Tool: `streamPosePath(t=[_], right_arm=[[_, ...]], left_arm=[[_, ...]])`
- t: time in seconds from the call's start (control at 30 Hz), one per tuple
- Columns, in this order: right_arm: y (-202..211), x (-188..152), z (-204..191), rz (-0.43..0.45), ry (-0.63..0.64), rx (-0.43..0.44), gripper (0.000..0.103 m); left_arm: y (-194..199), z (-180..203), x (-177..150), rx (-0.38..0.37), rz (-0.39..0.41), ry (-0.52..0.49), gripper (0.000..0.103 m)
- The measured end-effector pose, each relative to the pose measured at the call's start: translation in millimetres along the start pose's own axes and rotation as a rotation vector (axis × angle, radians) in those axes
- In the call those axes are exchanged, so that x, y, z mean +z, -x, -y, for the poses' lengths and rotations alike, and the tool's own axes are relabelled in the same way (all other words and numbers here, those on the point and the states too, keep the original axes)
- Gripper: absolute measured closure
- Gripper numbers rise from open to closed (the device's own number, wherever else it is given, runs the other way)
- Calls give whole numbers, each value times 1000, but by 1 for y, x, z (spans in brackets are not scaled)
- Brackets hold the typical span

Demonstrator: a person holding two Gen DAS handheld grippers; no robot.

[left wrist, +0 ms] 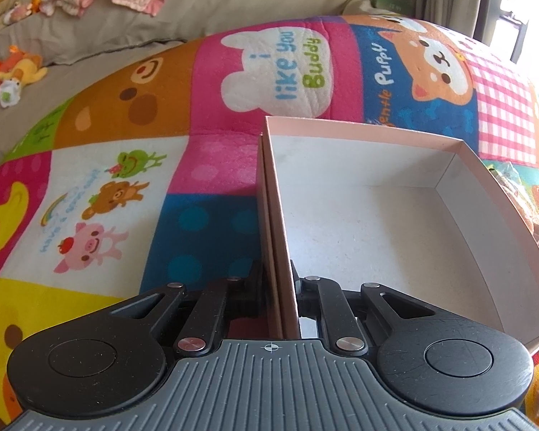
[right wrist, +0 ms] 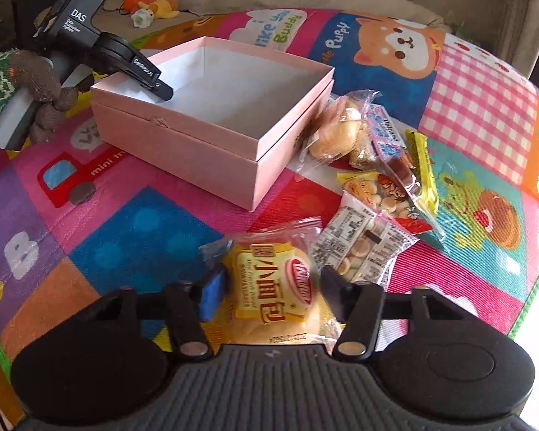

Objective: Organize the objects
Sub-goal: 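Carry the yellow bread bun into the pink box and open the right tool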

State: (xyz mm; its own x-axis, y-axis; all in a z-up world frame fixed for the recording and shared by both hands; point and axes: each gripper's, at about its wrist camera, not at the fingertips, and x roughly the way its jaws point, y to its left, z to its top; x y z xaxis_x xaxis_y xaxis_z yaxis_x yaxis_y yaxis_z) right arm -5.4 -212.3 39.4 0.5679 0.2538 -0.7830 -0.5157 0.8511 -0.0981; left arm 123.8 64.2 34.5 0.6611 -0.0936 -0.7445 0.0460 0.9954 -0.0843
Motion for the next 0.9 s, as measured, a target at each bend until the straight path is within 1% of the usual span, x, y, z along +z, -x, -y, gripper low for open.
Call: streamPosePath(t=[0.07, 0.17, 0.2, 0.33, 0.43, 0.47, 0.5, 0.53, 0.6, 0.67, 0.7, 0.77, 0.83, 0.9], right_arm=[[8, 2, -6, -13, -7, 29, 52], [26, 9, -13, -32, -56, 107, 53], [35, 13, -14, -23, -72, 135, 53], [67, 47, -13, 83, -147, 238, 53], [66, 89, -4, 165, -223, 300, 53], [59, 107, -3, 202, -242, 300, 53], [51, 124, -2, 238, -260, 282, 52], [41, 139, -2, 266, -271, 260, 48], [17, 167, 0, 286, -285, 259, 43], [-1, 182, 5, 277, -302, 246, 43], [-3, 182, 7, 278, -295, 227, 43], [0, 170, 10, 290, -254, 176, 41], [10, 149, 17, 306, -207, 100, 32], [20, 125, 28, 313, -177, 20, 27]], left_arm=[[0, -1, 0, -6, -2, 0, 90], [1, -3, -1, -22, 0, -5, 90], [1, -4, -2, -32, 1, -5, 90], [0, -11, -4, -67, 6, 12, 90], [-1, -10, -3, -59, 4, 17, 90], [-1, -9, -3, -53, 1, 14, 90], [-1, -8, -3, -47, -7, 9, 90], [-1, -7, -2, -45, -12, 9, 90], [0, -9, -2, -48, -21, 15, 90], [0, -10, -3, -50, -30, 29, 90], [-1, -10, -3, -47, -33, 41, 90], [-1, -10, -2, -42, -38, 74, 90], [0, -10, -2, -52, -53, 114, 89], [3, -8, -4, -67, -60, 124, 87]])
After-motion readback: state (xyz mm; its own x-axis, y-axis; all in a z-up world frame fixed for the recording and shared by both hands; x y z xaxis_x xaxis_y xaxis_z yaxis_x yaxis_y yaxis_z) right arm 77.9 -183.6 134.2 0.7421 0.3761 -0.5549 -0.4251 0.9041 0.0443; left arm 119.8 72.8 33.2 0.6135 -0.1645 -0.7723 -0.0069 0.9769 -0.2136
